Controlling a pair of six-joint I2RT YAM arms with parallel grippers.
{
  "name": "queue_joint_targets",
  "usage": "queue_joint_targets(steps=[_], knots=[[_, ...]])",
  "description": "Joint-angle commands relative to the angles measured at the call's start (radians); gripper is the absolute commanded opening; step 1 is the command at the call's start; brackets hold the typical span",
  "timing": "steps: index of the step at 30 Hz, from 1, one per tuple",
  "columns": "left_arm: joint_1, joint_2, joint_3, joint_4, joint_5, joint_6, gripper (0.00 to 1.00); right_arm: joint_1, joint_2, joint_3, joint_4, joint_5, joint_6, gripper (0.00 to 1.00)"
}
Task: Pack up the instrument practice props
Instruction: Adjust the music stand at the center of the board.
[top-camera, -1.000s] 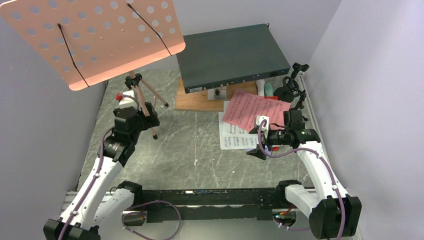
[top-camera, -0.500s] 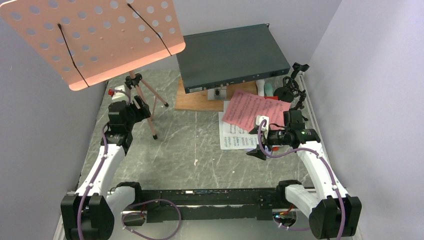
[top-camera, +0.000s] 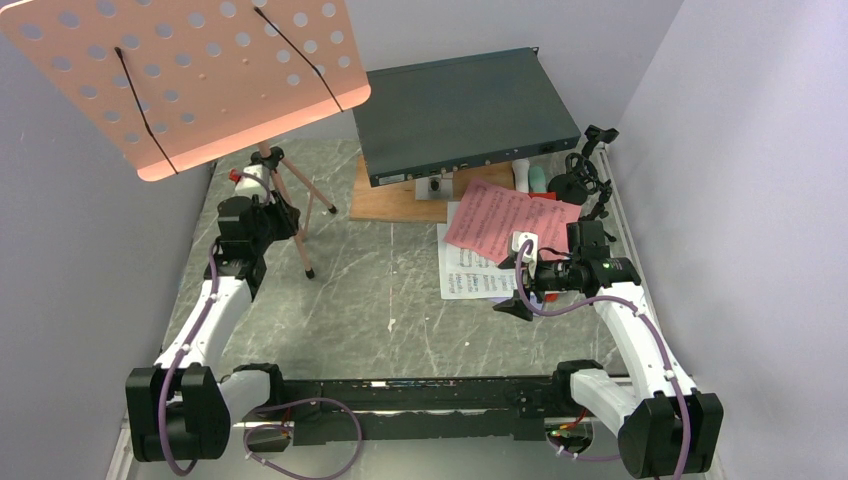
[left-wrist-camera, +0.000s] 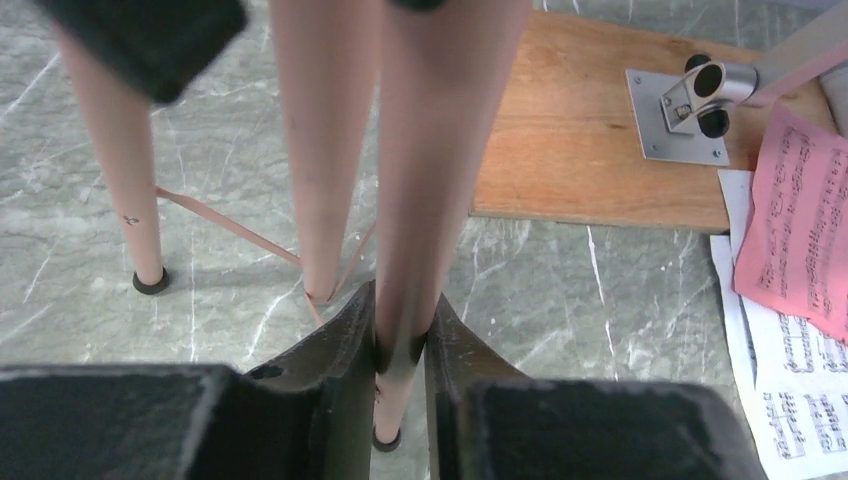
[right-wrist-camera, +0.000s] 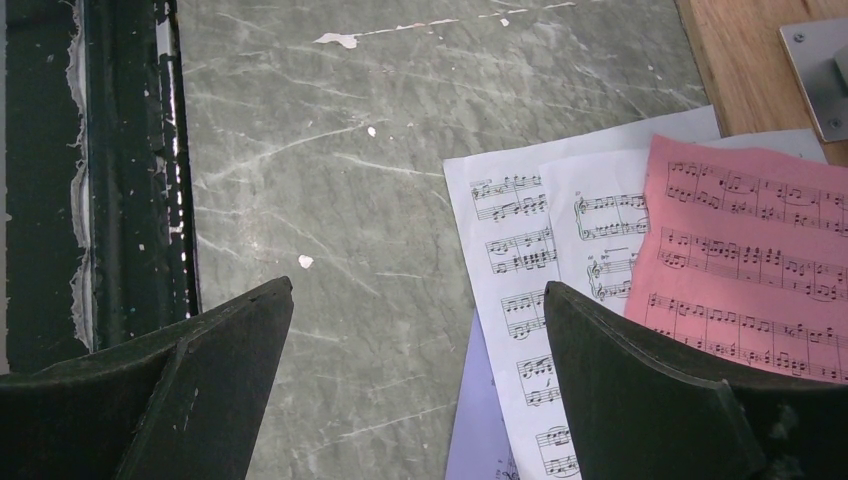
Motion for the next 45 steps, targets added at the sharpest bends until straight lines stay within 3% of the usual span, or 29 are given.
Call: queue_joint_targets(steps=[1,7,29,34,45], knots=[[0.007,-0.042,0.069,-0.082,0.021,0.024,0.16,-0.003,-0.005,0.005,-0.008,-0.047,-0.027,0.99],[0.007,-0.086,0.087,-0.213,0.054,0.036,0.06,-0.003,-0.005,0.006,-0.011,-0.05,-0.029,0.99],[0.006,-0.072,0.141,-0.341,0.36,0.024,0.05,-0.004,-0.002,0.003,-0.008,-0.049,-0.025,1.0],[0.006,-0.086,0.132,-0.371,0.345,0.026,0.1,-0.004,0.0,0.003,-0.007,-0.05,-0.026,1.0],[0.006,-0.112,0.13,-0.434,0.354,0.036,0.35,-0.004,0.004,0.002,-0.005,-0.05,-0.024,1.0]])
